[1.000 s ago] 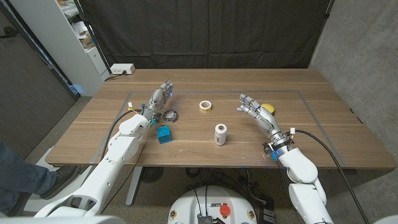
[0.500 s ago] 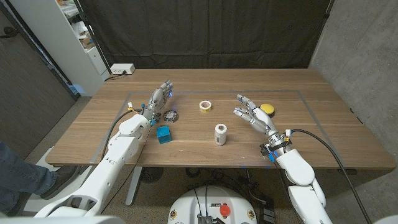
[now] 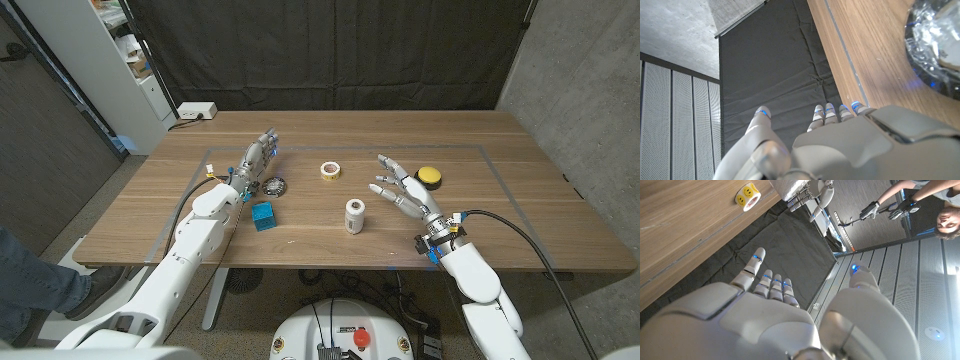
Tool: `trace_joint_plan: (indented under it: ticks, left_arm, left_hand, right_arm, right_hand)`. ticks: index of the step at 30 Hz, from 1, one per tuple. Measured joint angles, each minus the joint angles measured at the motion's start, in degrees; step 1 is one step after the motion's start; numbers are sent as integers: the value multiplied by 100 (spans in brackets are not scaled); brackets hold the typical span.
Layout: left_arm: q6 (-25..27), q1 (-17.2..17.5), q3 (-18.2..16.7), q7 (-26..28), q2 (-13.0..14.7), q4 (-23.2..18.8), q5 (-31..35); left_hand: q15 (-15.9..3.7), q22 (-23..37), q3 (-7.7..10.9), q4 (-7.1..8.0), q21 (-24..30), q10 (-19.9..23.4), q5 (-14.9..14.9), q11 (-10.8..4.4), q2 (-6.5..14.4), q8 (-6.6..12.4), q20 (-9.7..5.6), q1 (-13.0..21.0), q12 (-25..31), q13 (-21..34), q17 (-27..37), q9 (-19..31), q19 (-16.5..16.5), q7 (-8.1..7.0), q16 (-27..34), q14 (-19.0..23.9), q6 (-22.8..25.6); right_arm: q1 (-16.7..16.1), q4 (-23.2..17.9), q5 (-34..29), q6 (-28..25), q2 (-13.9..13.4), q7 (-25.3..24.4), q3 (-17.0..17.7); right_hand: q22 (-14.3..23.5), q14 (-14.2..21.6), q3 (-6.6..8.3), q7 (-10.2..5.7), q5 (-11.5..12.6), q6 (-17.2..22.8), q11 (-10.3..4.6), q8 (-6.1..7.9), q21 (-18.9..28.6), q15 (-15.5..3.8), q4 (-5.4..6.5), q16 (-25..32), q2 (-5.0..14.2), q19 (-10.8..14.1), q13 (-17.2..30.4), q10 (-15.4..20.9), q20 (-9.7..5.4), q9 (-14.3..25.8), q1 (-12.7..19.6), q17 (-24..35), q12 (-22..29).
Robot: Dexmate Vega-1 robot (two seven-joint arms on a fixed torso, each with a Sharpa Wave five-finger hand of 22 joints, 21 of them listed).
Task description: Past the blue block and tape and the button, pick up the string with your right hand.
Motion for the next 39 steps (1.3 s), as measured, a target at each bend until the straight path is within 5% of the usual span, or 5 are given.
trace_joint_plan:
  ticks: [39]
  left_arm:
    - [149,136,-112,39,168,-323,15]
  left_hand:
    - [0,30,-15,-14,5,0,0,0,23,-22,-2,22,0,-26,0,0,-1,0,0,0,0]
  right_arm:
    - [-161,-118,-1777,-48,-101,-1293,-274]
  right_hand:
    - [0,-286,-199,41,155,-102,50,-104,-299,81,-69,-76,22,-125,-1,-212,83,-2,22,13,1]
